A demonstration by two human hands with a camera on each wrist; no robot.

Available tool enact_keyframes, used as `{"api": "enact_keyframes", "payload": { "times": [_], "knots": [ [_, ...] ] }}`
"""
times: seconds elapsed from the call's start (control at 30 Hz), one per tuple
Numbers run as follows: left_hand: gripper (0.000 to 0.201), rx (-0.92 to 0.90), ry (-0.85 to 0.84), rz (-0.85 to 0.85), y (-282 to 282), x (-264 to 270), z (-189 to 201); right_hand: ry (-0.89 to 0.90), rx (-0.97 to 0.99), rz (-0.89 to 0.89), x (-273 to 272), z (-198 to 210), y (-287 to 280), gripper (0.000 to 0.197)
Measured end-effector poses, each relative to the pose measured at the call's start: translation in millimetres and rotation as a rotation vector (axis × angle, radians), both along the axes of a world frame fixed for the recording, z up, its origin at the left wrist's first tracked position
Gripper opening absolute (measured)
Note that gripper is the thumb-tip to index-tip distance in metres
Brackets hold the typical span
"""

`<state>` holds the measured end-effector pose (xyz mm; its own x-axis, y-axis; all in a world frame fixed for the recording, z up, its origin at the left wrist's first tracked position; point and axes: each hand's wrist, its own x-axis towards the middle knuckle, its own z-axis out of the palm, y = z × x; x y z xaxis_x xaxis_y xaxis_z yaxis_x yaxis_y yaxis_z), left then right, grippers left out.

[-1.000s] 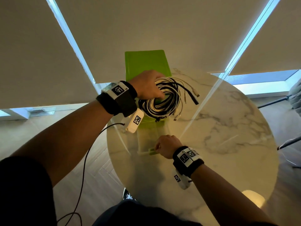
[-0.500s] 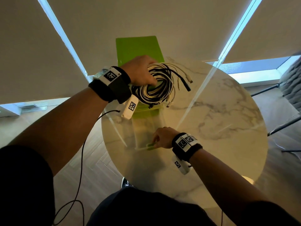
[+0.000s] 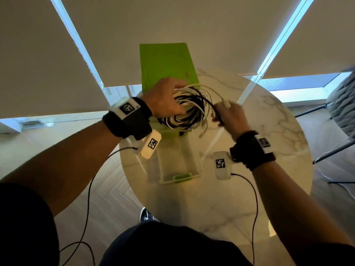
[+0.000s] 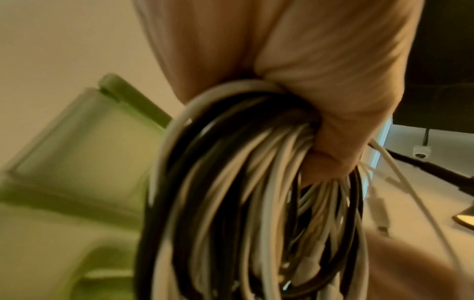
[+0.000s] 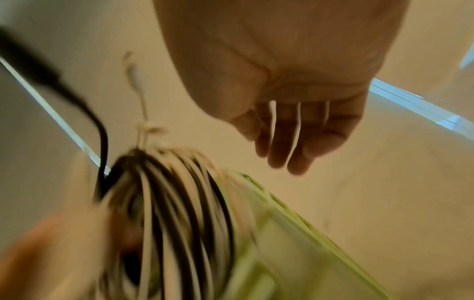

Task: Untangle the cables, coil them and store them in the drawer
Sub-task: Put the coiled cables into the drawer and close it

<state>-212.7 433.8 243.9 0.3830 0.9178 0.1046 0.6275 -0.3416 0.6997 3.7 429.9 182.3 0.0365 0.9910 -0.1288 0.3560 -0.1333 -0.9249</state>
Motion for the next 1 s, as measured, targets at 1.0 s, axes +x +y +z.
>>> {"api": "enact_keyframes", "payload": {
  "times": [1.0],
  "knots": [
    [0.046,-0.586,-0.239,0.278,-37,-22,-134,0.047,-0.079,0.182,-70,-79,-25,0.024]
  ]
}}
